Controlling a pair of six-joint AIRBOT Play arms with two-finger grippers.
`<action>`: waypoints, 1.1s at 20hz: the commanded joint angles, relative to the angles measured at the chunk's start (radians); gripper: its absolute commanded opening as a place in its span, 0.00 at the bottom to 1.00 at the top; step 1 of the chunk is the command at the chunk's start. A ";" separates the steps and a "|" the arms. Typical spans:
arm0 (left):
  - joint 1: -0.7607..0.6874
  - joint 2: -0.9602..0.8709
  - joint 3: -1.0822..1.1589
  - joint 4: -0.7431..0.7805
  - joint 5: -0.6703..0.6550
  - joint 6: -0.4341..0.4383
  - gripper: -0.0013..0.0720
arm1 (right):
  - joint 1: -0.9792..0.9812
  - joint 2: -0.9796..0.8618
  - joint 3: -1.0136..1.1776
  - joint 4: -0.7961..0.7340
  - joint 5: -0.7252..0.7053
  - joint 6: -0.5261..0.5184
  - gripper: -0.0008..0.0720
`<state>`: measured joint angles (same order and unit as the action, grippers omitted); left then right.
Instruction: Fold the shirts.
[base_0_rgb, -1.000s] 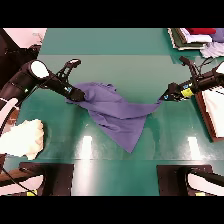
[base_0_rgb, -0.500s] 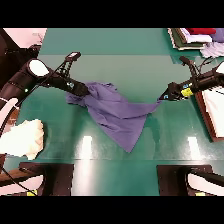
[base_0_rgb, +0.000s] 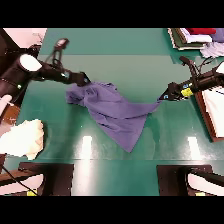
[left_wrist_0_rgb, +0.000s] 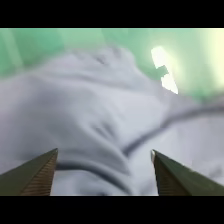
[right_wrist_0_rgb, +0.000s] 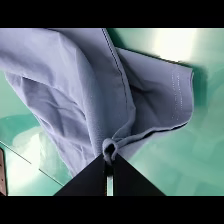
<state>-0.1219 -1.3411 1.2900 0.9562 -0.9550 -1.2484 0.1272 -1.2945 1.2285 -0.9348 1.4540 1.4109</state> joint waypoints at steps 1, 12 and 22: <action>0.145 -0.011 0.036 0.015 -0.006 -0.074 0.98 | 0.001 0.000 0.000 0.000 0.013 0.000 0.04; 0.295 -0.267 -0.035 0.006 -0.142 0.052 0.98 | 0.001 -0.001 0.000 0.000 -0.002 0.002 0.04; 0.260 -0.271 -0.037 -0.059 -0.048 0.051 0.06 | 0.000 0.001 0.000 0.000 -0.015 0.003 0.04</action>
<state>0.1410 -1.6135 1.2518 0.9195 -1.0199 -1.1992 0.1272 -1.2945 1.2282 -0.9348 1.4406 1.4124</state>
